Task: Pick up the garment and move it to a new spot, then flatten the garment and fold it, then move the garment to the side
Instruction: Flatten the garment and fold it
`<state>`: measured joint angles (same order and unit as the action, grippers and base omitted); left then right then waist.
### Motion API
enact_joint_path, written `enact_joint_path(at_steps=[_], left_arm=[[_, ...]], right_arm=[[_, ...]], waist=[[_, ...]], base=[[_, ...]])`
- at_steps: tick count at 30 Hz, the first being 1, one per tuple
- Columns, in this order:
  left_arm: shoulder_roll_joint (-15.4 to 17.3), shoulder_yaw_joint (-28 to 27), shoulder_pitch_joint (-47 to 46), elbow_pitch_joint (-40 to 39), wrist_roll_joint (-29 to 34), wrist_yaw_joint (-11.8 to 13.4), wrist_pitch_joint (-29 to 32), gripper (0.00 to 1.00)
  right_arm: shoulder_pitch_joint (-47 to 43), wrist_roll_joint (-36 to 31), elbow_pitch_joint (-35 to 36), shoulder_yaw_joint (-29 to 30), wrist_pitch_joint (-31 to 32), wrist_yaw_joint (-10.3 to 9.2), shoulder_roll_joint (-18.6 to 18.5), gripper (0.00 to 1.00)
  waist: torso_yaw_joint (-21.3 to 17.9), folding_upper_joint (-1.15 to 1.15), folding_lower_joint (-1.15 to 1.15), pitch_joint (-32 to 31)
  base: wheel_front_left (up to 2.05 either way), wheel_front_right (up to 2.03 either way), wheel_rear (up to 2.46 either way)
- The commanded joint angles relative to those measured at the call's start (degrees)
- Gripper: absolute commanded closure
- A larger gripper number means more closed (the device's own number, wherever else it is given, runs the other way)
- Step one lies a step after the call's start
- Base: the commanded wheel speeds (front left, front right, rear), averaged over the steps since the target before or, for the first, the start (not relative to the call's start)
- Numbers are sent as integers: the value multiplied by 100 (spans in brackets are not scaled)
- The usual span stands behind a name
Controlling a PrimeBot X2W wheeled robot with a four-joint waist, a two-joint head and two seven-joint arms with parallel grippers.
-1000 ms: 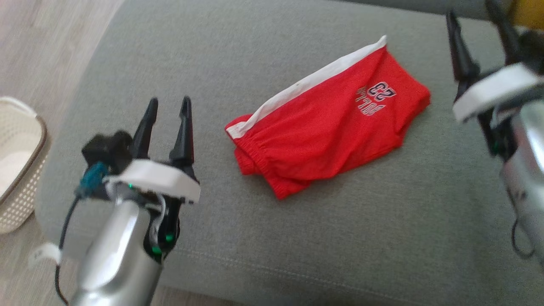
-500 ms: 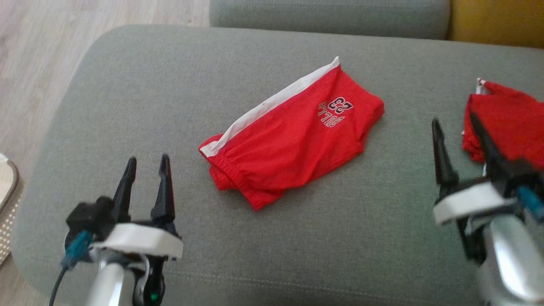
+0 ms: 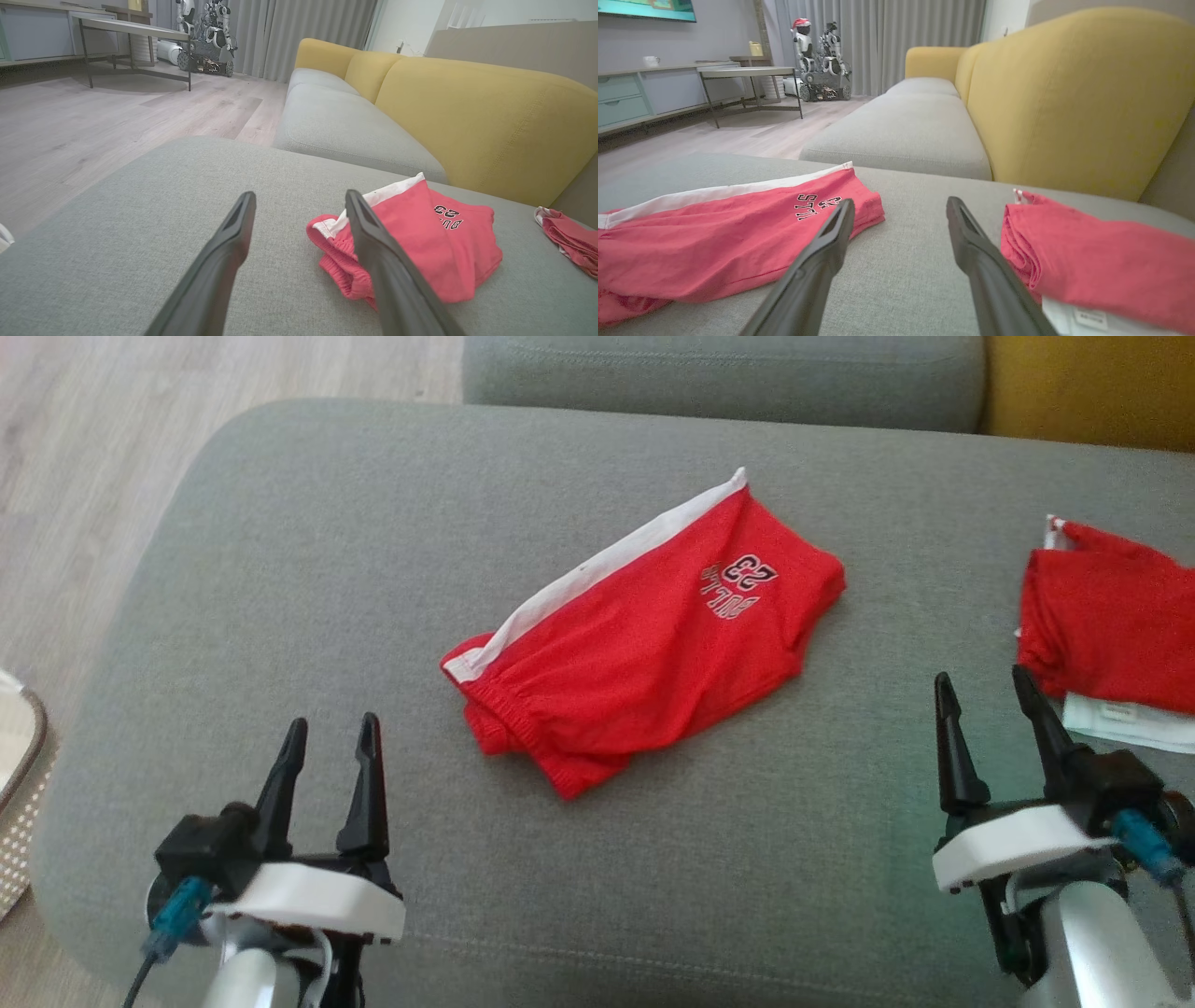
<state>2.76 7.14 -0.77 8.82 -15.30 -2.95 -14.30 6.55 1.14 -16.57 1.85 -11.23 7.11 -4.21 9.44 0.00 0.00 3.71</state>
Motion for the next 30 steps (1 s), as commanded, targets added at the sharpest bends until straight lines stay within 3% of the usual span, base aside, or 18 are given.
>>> enact_joint_path(at_steps=[1, 10, 14, 25, 30], left_arm=[[13, -126, -297, -218, -51, 20, -70, 0], [12, 136, -497, -140, -166, 44, -70, 0], [12, 274, -573, -103, -249, 75, -70, 0], [12, 428, -662, -38, -330, 217, -70, 0], [12, 539, -729, -11, -426, 314, -70, 0]], right_arm=[[238, 171, 140, -96, 88, 37, 23, 0], [1110, 2778, -580, 326, 1428, 37, 129, 0], [1558, 3397, -1192, 596, 1939, 37, 132, 0], [2633, 3541, -2759, 1625, 2644, 37, 133, 0], [3101, 3225, -3418, 2022, 2755, 37, 83, 0]], waist=[[80, 0, 0, 74], [618, 0, 0, 461], [924, 0, 0, 599], [1474, 0, 0, 834], [1638, 0, 0, 943]], base=[[0, 0, 0], [0, 0, 0], [0, 0, 0], [0, 0, 0], [0, 0, 0]])
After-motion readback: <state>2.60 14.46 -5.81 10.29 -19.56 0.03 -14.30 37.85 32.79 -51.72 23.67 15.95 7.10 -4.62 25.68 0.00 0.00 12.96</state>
